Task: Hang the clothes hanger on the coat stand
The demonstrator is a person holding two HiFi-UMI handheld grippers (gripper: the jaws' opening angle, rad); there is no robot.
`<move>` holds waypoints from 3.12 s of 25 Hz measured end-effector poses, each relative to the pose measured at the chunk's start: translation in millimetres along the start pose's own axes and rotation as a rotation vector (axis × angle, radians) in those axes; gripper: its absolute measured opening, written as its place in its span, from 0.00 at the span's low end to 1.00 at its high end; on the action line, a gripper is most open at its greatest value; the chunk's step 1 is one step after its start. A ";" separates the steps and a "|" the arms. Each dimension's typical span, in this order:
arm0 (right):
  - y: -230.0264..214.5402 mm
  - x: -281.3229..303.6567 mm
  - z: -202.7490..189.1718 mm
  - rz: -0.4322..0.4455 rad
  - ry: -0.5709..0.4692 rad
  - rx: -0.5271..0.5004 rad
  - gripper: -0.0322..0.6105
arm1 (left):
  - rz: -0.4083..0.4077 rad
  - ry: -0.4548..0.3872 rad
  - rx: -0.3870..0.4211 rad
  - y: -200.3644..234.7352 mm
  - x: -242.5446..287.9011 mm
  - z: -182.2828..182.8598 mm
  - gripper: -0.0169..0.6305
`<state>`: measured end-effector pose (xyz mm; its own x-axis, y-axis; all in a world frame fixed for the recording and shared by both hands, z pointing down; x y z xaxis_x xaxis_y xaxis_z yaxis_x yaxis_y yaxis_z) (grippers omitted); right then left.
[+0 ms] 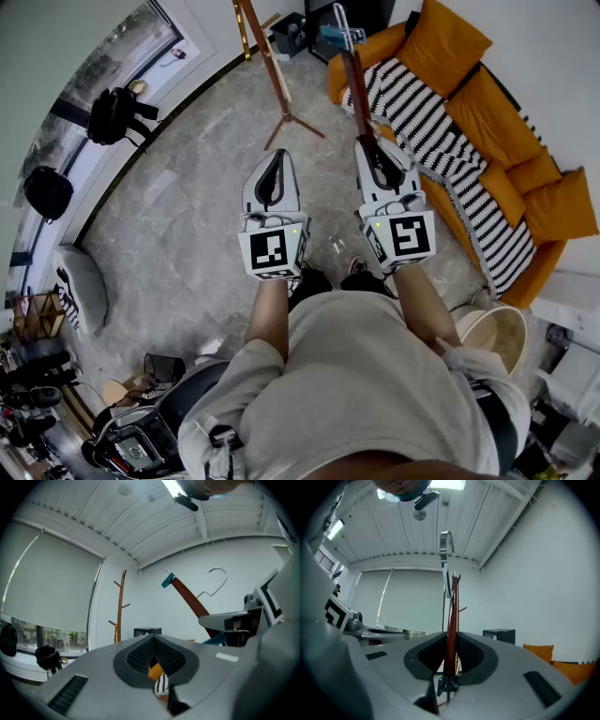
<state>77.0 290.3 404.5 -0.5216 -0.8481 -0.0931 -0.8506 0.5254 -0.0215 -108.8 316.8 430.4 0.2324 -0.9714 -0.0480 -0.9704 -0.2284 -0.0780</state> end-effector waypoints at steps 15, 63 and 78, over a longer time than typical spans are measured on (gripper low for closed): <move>50.1 32.7 -20.4 0.001 0.042 0.005 0.13 | 0.002 0.007 -0.044 65.9 -19.7 -24.2 0.04; -104.9 283.3 -50.8 0.138 0.098 0.061 0.13 | -0.053 0.148 0.207 142.9 269.1 -30.3 0.04; -165.2 386.2 -14.5 0.496 0.319 0.006 0.13 | 0.058 0.047 0.990 168.6 377.2 46.5 0.04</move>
<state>15.2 -125.0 386.5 -0.8522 -0.4789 0.2108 -0.4998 0.8642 -0.0575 -181.8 -85.1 352.8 0.1626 -0.9859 -0.0404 -0.4835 -0.0440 -0.8742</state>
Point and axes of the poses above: the fingertips, and each gripper's own axes: x forward along the fingers, y to its left, z out of its top, the point moved 8 cm from there along -x, backward along the fingers, and after that the axes turned 5 degrees about x, right-handed, at the moved point
